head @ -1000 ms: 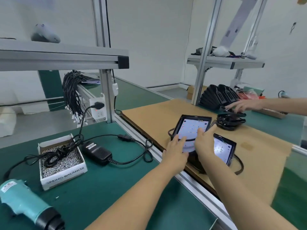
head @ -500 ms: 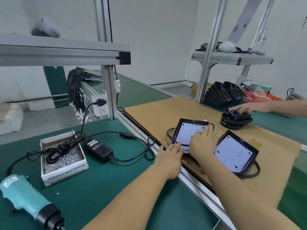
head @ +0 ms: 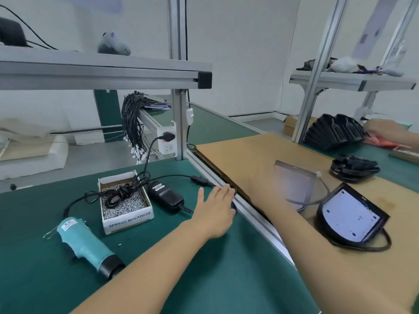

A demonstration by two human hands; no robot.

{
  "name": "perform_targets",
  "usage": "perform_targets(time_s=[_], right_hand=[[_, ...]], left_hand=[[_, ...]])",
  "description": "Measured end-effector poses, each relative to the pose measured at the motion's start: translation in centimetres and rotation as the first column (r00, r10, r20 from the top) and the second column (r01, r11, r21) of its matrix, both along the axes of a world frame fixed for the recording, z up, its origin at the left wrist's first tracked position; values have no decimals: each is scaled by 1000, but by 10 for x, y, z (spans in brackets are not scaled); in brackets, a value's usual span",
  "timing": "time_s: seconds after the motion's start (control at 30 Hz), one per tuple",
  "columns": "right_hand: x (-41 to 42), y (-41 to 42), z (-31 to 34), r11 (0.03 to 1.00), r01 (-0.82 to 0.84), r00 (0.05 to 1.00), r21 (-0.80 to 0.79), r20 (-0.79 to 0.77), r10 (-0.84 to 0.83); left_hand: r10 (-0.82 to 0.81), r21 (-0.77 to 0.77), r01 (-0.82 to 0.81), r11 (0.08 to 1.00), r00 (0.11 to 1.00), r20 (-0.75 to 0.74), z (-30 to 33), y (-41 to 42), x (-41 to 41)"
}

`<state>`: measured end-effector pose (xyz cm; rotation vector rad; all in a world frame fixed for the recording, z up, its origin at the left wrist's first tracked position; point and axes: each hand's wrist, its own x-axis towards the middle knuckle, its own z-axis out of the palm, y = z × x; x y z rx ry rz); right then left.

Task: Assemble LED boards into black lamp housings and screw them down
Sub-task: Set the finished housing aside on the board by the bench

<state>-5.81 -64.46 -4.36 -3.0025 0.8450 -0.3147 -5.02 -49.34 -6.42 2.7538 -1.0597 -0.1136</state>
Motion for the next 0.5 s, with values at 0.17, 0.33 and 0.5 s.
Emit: perform_targets(time_s=[0.17,0.33,0.5], right_hand=[[14,70,-4,980,-200,978,12,66,199],[24,152,-12,913,-398,917,91,16,398],[25,215,-11,839,-536,844,94,36,535]], left_hand=[[172,1,-172,985,985,-5,1,65,5],[351,-9,-351,936,936,32,2,146,4],[520,15,-521,854,854,28,8,220,3]])
